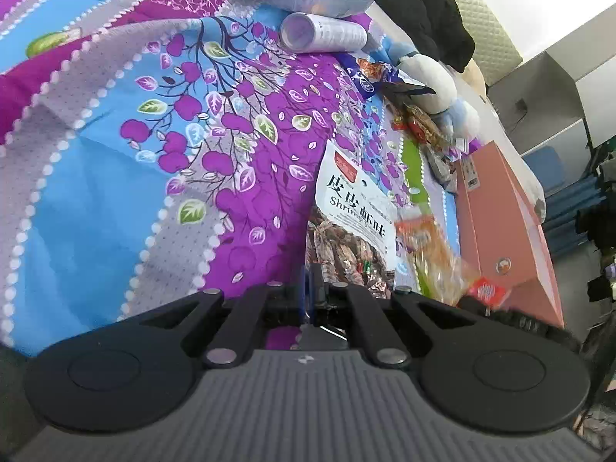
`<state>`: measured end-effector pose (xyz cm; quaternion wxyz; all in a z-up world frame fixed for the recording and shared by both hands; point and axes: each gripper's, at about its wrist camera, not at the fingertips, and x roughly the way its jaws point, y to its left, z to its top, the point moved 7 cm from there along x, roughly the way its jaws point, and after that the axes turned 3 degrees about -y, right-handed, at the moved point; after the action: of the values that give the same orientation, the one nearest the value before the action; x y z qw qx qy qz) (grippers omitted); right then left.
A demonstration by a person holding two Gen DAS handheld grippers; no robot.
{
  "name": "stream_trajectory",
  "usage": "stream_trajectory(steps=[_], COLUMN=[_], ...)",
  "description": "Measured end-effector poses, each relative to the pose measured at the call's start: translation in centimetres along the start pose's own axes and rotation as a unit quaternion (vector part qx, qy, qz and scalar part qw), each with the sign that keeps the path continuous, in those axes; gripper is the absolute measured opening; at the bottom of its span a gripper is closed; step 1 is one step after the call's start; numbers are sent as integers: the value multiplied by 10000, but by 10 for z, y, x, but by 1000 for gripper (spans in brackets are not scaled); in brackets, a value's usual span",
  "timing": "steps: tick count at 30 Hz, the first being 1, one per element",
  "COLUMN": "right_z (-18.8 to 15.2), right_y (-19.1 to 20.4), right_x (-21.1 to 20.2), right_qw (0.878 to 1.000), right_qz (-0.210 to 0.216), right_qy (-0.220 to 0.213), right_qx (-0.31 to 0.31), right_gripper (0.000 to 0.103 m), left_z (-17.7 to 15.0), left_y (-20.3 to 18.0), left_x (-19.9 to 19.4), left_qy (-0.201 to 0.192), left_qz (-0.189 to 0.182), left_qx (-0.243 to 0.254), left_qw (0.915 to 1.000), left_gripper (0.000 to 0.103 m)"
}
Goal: Organize snacks
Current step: 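Grasp the Shrimp flavor bag with the left gripper while the right grasps the clear pastry bag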
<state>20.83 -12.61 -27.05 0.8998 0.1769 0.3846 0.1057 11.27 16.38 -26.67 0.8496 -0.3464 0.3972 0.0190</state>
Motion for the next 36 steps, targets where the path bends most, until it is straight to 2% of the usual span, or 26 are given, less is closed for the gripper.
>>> stream_trajectory(steps=[8, 10, 11, 12, 13, 14, 17, 21, 25, 32, 36], right_z=[-40, -40, -39, -39, -39, -38, -37, -27, -15, -2, 2], right_y=[-1, -2, -2, -4, -5, -8, -11, -11, -4, 10, 14], right_x=[-25, -25, -23, -23, -23, -24, -26, -30, -31, -24, -18], right_qw=[9991, 9989, 9986, 9985, 9987, 9991, 9987, 9961, 9919, 9846, 9784], right_qz=[73, 25, -48, -67, -60, -38, -105, -285, -182, 6, -63], right_qy=[269, 313, 350, 371, 357, 296, 259, -32, -254, -337, -317], right_qx=[-307, -349, -390, -398, -362, -294, -437, -829, -1235, -1717, -2043], right_gripper=[8, 10, 18, 47, 63, 84, 83, 83, 83, 83, 88], left_z=[-14, -14, -13, -12, -10, -8, -3, 4, 8, 8, 6], left_y=[1, 2, 1, 0, -1, -3, -11, -24, -39, -60, -66], left_x=[-6, -5, -4, -4, -5, -6, -5, 0, 12, 33, 44], left_qy=[102, 146, 144, 130, 85, -1, -38, -119, -8, 294, 414], left_qz=[325, 453, 479, 502, 535, 582, 698, 702, 548, 398, 474], left_qx=[96, 87, 89, 110, 156, 255, 561, 942, 1203, 1482, 1681], left_qw=[9994, 9988, 9987, 9986, 9984, 9980, 9960, 9930, 9912, 9877, 9838], left_gripper=[5, 19, 41, 64, 71, 76, 86, 95, 96, 102, 103])
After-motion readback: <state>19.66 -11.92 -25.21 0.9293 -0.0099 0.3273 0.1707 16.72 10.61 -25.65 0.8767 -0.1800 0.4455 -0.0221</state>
